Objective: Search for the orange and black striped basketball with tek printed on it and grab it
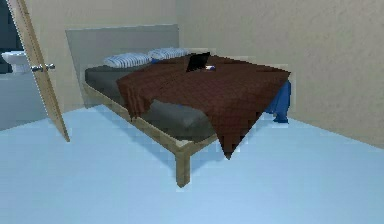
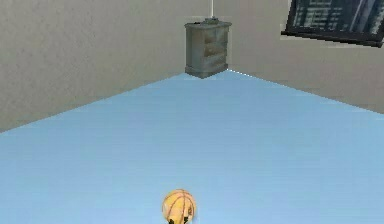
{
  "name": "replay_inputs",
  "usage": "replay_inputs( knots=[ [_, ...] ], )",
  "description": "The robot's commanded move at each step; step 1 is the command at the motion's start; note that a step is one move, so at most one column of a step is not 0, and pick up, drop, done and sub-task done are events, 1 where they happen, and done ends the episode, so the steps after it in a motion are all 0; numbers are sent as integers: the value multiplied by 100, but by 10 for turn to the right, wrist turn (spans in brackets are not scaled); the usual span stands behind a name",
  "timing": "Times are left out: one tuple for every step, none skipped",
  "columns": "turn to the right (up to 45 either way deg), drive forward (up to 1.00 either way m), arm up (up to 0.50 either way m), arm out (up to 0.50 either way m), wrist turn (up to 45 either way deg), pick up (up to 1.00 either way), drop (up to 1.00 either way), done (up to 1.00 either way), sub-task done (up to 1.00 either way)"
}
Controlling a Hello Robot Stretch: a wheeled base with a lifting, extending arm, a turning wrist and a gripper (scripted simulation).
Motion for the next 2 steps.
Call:
replay_inputs(
  knots=[
    [0, 0, 10, 0, 0, 0, 0, 0, 0],
    [0, 0, 0, 0, 0, 0, 0, 100, 0]
  ],
)
